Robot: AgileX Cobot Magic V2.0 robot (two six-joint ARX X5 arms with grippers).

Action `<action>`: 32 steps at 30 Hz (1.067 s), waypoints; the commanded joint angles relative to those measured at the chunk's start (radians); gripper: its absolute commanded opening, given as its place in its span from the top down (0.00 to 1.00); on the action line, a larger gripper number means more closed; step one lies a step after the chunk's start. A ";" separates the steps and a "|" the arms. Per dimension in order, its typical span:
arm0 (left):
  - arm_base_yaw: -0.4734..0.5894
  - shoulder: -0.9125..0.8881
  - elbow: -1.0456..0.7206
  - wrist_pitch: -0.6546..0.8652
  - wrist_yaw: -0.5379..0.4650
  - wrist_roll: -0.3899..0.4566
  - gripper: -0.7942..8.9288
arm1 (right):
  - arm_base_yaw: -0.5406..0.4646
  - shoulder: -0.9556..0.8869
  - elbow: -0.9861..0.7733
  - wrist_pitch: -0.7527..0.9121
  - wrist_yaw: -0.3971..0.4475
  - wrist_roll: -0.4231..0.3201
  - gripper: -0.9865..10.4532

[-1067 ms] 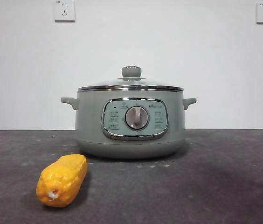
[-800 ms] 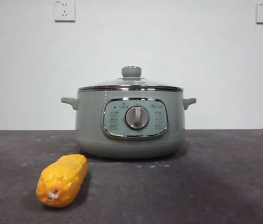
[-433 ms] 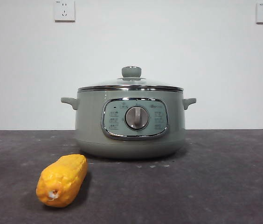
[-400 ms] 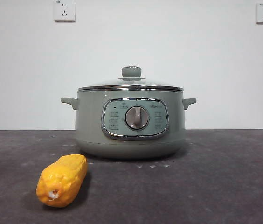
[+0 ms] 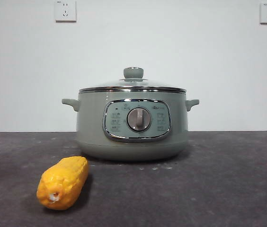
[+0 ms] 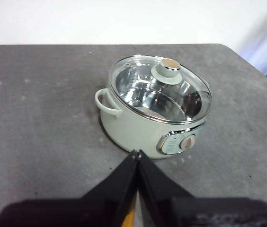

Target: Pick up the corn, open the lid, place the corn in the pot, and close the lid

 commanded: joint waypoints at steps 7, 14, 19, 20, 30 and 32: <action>0.001 0.016 0.003 0.005 0.006 0.001 0.27 | 0.001 0.009 0.003 -0.002 -0.084 0.025 0.36; 0.002 0.019 0.003 0.009 0.006 0.001 0.27 | 0.024 0.085 0.013 0.007 -0.249 0.071 0.37; 0.002 0.029 0.003 0.009 0.006 0.001 0.27 | 0.215 0.198 0.042 0.072 -0.268 0.140 0.39; 0.002 0.029 0.003 0.010 0.006 0.001 0.27 | 0.274 0.230 0.042 0.101 -0.244 0.165 0.39; 0.002 0.037 0.003 0.009 0.005 0.002 0.27 | 0.727 0.543 0.042 0.309 0.025 0.332 0.39; 0.002 0.044 0.003 0.010 0.005 0.004 0.27 | 0.797 0.626 0.046 0.346 0.087 0.367 0.39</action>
